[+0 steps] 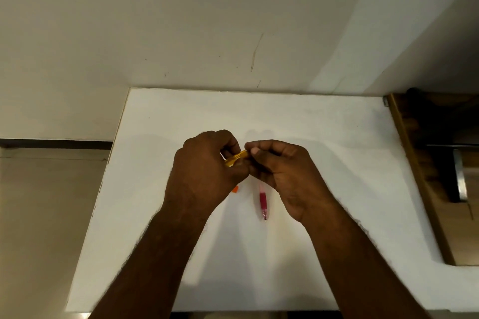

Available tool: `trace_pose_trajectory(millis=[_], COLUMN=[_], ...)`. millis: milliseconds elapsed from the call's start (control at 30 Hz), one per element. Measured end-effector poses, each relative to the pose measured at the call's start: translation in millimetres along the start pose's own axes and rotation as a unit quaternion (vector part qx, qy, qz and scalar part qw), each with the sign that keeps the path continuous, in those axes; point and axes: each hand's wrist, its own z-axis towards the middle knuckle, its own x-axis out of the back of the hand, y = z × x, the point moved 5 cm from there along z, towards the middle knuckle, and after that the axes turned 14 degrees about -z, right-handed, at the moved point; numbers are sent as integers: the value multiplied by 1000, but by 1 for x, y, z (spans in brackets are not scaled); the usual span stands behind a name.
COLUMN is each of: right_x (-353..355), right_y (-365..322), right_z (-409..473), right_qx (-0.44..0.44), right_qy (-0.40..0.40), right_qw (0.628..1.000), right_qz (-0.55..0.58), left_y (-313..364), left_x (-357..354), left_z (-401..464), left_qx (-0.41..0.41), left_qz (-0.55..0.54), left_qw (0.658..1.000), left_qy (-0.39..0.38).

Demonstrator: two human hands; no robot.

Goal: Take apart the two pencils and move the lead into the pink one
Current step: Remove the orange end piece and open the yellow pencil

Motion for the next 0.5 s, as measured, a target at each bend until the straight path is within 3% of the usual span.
trace_pose_trajectory(millis=[500], right_x=[-5], right_y=[11], right_z=[5], right_qx=[-23], right_qy=[-23], right_qw=[999], right_qz=[-41], left_y=[8], left_x=[2], left_z=[-1], left_qx=[-64], left_qz=[30], left_qw=[997], left_qy=[-10])
